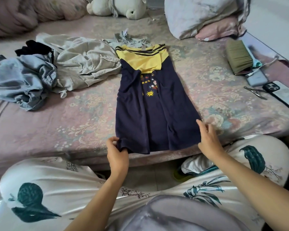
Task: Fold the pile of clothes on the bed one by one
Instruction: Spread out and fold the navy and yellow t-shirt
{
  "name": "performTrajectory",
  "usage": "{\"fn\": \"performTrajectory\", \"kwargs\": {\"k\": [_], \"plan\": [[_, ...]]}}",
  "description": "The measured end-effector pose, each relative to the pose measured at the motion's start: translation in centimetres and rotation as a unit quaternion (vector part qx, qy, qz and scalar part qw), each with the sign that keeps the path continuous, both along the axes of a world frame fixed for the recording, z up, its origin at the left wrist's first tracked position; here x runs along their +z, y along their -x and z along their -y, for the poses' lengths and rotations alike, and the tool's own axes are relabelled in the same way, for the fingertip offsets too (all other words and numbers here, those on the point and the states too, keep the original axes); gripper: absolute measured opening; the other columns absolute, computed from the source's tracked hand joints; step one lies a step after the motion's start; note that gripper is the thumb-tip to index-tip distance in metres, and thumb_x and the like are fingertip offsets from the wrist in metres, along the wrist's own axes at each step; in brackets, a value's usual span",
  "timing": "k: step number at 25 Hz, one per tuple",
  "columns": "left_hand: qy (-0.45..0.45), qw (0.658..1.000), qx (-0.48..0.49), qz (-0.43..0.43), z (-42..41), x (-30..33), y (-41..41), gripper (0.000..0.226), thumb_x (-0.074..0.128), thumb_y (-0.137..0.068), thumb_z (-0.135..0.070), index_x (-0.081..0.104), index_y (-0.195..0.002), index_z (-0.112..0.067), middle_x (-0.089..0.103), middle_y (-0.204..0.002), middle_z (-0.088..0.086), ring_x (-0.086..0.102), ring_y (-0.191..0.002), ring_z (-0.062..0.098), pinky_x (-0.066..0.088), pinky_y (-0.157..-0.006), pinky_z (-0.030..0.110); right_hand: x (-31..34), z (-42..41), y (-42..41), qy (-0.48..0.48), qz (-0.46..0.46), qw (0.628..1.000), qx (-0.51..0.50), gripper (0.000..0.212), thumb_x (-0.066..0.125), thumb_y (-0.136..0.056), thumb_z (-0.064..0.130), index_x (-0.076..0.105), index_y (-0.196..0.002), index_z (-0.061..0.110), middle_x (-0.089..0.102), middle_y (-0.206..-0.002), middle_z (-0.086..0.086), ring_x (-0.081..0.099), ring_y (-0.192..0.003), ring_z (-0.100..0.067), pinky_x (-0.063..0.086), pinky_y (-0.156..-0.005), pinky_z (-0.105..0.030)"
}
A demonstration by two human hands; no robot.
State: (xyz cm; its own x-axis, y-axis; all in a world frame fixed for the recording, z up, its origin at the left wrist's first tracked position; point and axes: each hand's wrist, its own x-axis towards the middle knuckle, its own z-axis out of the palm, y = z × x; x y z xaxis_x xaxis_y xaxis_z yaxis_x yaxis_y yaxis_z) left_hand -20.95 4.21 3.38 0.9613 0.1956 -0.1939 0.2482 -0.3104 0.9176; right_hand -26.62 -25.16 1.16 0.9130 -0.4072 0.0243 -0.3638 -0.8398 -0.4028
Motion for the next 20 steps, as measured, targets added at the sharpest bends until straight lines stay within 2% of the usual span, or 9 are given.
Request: {"fn": "performTrajectory", "kwargs": {"k": [2,4,6,8,11,13,15,18,20], "plan": [[-0.052,0.997,-0.059,0.026,-0.5,0.5,0.2,0.035,0.043,-0.081,0.014,0.05,-0.098,-0.016,0.057,-0.09,0.002,0.053,-0.078,0.018,0.039,-0.061,0.013,1.0,-0.3,0.1,-0.089,0.042,0.995,-0.023,0.073,0.048,-0.076,-0.022,0.04,-0.139,0.014,0.044,-0.13,-0.017,0.05,-0.112,-0.034,0.047,-0.085,-0.035],[-0.096,0.99,-0.097,0.035,-1.3,1.2,-0.1,0.037,0.042,-0.079,0.017,0.056,-0.092,-0.015,0.06,-0.089,0.002,0.055,-0.076,0.017,0.037,-0.056,0.008,2.8,-0.2,0.0,-0.179,0.067,0.98,-0.056,0.06,0.043,-0.079,-0.022,0.048,-0.126,0.015,0.051,-0.12,-0.01,0.055,-0.096,-0.022,0.045,-0.068,-0.021],[-0.083,0.99,-0.115,0.023,-1.9,2.7,-0.6,0.037,0.041,-0.083,0.016,0.058,-0.091,-0.016,0.062,-0.085,0.003,0.061,-0.062,0.014,0.041,-0.052,0.006,4.3,0.4,0.2,-0.207,0.019,0.978,-0.018,0.051,0.042,-0.081,-0.019,0.054,-0.106,0.023,0.053,-0.111,-0.006,0.057,-0.078,-0.02,0.042,-0.057,-0.023],[-0.022,0.991,-0.13,0.021,-2.6,4.3,-1.2,0.038,0.04,-0.089,0.013,0.059,-0.095,-0.019,0.063,-0.079,0.007,0.062,-0.051,0.015,0.049,-0.048,0.018,6.1,1.4,0.6,-0.195,-0.042,0.979,0.041,0.047,0.043,-0.083,-0.015,0.058,-0.091,0.029,0.058,-0.104,-0.005,0.06,-0.068,-0.024,0.045,-0.06,-0.031],[-0.035,0.983,-0.18,0.028,-3.3,6.1,-2.0,0.03,0.042,-0.095,0.006,0.063,-0.108,-0.011,0.063,-0.066,0.005,0.059,-0.048,0.011,0.053,-0.052,0.025,9.3,3.1,1.0,-0.184,-0.04,0.98,0.063,0.044,0.047,-0.088,-0.009,0.066,-0.091,0.031,0.064,-0.1,0.0,0.056,-0.058,-0.03,0.04,-0.053,-0.028],[-0.077,0.975,-0.209,0.028,-3.5,7.1,-1.2,0.029,0.044,-0.095,0.003,0.066,-0.106,-0.012,0.062,-0.063,0.002,0.058,-0.048,0.006,0.05,-0.054,0.022,10.8,3.7,1.8,-0.181,-0.037,0.98,0.076,0.042,0.046,-0.092,-0.006,0.066,-0.094,0.032,0.065,-0.086,0.006,0.04,-0.042,-0.015,0.028,-0.042,-0.018],[-0.134,0.962,-0.234,0.05,-3.7,7.2,0.2,0.028,0.048,-0.093,0.001,0.067,-0.104,-0.018,0.062,-0.065,-0.003,0.062,-0.054,0.008,0.05,-0.059,0.023,11.3,4.5,2.6,-0.203,-0.031,0.976,0.073,0.039,0.045,-0.094,-0.003,0.066,-0.101,0.029,0.063,-0.07,0.0,0.031,-0.035,-0.007,0.023,-0.039,-0.016],[-0.154,0.941,-0.3,0.026,-4.7,7.1,2.1,0.03,0.058,-0.092,-0.009,0.066,-0.119,-0.018,0.063,-0.08,-0.004,0.062,-0.073,0.01,0.048,-0.071,0.018,11.4,5.3,4.7,-0.221,-0.099,0.966,0.094,0.037,0.046,-0.095,0.003,0.067,-0.106,0.033,0.066,-0.072,-0.002,0.051,-0.048,-0.016,0.035,-0.051,-0.02],[-0.185,0.909,-0.371,0.026,-5.4,7.4,2.0,0.05,0.068,-0.086,-0.016,0.05,-0.132,-0.027,0.051,-0.092,-0.009,0.053,-0.083,0.005,0.039,-0.078,0.009,12.1,5.7,5.5,-0.231,-0.107,0.963,0.094,0.028,0.059,-0.09,0.02,0.064,-0.106,0.044,0.067,-0.106,0.006,0.065,-0.084,-0.015,0.046,-0.068,-0.018]]}}
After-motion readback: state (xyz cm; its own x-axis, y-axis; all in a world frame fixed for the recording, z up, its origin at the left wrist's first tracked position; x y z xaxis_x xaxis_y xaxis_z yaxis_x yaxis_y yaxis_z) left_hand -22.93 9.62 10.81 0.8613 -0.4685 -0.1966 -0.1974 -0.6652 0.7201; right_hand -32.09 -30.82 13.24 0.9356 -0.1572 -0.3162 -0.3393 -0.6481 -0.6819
